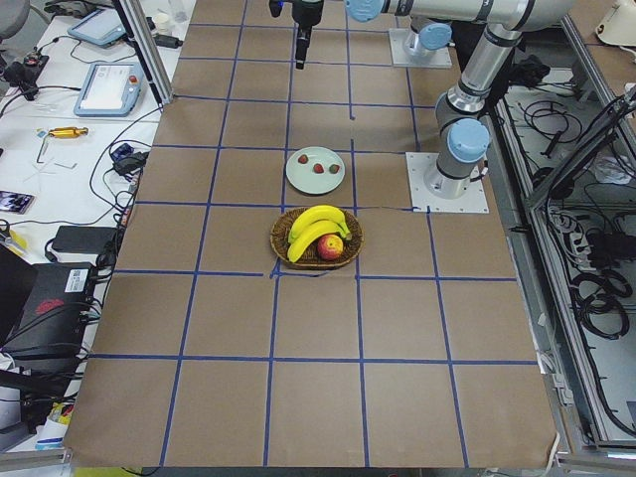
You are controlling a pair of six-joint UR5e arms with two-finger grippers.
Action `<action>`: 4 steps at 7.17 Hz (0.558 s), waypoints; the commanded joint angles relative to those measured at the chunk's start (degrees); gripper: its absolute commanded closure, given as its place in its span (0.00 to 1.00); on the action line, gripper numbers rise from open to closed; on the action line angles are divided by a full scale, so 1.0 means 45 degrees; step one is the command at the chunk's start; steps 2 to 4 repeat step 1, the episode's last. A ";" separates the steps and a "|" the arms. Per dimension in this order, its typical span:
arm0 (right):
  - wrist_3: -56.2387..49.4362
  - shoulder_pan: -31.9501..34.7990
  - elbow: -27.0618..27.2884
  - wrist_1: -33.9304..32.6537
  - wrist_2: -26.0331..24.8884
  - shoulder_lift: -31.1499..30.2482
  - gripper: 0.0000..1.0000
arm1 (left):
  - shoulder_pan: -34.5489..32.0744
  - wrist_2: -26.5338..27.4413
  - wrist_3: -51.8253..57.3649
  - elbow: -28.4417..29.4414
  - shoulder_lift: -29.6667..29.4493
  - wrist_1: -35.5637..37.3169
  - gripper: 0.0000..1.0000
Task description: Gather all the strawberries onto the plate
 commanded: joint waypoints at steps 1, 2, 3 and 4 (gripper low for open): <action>0.0064 0.0141 0.0008 0.0054 0.0007 0.0026 0.00 | 0.0000 0.0016 -0.0034 -0.0019 0.0015 -0.0013 0.00; 0.0064 0.0141 0.0008 0.0054 0.0007 0.0026 0.00 | 0.0000 0.0016 -0.0034 -0.0019 0.0015 -0.0013 0.00; 0.0064 0.0141 0.0008 0.0054 0.0007 0.0026 0.00 | 0.0000 0.0016 -0.0034 -0.0019 0.0015 -0.0013 0.00; 0.0064 0.0141 0.0008 0.0054 0.0007 0.0026 0.00 | 0.0000 0.0016 -0.0034 -0.0019 0.0015 -0.0013 0.00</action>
